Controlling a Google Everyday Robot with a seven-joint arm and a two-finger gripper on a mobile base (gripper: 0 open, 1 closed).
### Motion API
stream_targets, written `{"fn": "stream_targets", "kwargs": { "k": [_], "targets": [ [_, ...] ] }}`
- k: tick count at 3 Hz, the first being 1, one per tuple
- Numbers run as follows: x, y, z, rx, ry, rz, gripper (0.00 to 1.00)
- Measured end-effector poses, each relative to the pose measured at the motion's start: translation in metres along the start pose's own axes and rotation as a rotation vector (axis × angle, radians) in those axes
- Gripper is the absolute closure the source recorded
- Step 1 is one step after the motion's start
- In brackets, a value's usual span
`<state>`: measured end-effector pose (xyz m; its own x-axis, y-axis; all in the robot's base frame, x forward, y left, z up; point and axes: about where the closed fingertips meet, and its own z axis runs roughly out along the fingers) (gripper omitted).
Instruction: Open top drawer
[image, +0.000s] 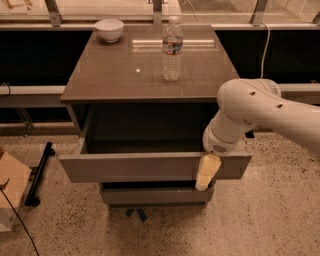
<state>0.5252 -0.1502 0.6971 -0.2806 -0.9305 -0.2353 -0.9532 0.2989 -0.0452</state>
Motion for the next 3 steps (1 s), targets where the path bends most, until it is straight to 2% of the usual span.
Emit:
{"fn": "stream_targets", "kwargs": {
  "k": [1,2,3],
  "targets": [
    [-0.025,-0.006,-0.013,0.042,-0.035,-0.073,0.0],
    [-0.037,-0.012,-0.011,0.043,-0.048,-0.104,0.0],
    [-0.037,-0.016,0.001,0.009,-0.065,-0.099,0.0]
  ]
}}
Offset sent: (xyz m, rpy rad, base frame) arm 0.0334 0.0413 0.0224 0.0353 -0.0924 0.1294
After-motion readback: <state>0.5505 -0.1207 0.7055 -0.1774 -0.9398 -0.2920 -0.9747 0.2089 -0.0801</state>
